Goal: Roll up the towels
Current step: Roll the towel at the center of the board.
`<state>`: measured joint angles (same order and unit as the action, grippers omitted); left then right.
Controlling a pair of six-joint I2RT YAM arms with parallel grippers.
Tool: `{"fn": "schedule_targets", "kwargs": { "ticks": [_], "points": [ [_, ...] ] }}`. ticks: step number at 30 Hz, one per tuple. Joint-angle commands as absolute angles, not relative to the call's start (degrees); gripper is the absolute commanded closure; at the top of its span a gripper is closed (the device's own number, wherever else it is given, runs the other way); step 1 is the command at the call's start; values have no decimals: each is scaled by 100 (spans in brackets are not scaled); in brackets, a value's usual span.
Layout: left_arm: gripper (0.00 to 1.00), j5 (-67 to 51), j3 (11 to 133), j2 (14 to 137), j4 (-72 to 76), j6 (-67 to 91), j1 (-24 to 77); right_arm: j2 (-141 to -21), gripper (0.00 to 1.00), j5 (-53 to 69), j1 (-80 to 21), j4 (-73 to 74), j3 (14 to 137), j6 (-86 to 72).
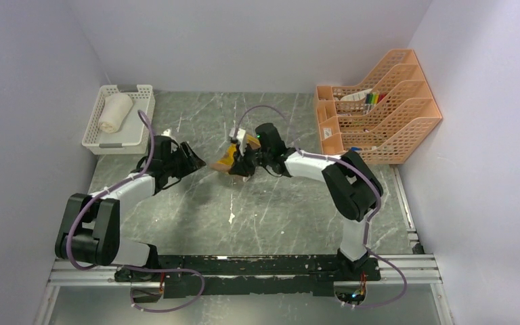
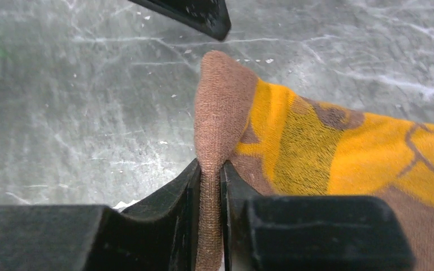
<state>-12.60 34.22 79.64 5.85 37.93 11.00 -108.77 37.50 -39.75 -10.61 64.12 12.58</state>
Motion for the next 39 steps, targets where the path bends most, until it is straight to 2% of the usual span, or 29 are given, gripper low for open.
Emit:
{"fn": "schedule_targets", "kwargs": {
  "ticks": [1, 11, 26, 34, 39],
  "points": [
    [39, -1304, 3797, 7892, 744, 3813, 1028, -11125, 82, 4784, -3614, -1373, 6570, -23],
    [44, -2186, 3600, 7963, 1397, 4025, 1109, -11987, 85, 5200, -3353, -1106, 7049, -991],
    [48, -2212, 3141, 8186, 1530, 4055, 1652, -12457, 88, 5237, -3059, -1907, 6911, -2581],
    [49, -2126, 3118, 8686, 1954, 4134, 1766, -12630, 89, 5214, -2996, -1861, 6932, -2767],
    [48, -2461, 3152, 9172, 2552, 4483, 1764, -12647, 89, 5199, -2997, -1688, 6933, -2620]
  ]
}}
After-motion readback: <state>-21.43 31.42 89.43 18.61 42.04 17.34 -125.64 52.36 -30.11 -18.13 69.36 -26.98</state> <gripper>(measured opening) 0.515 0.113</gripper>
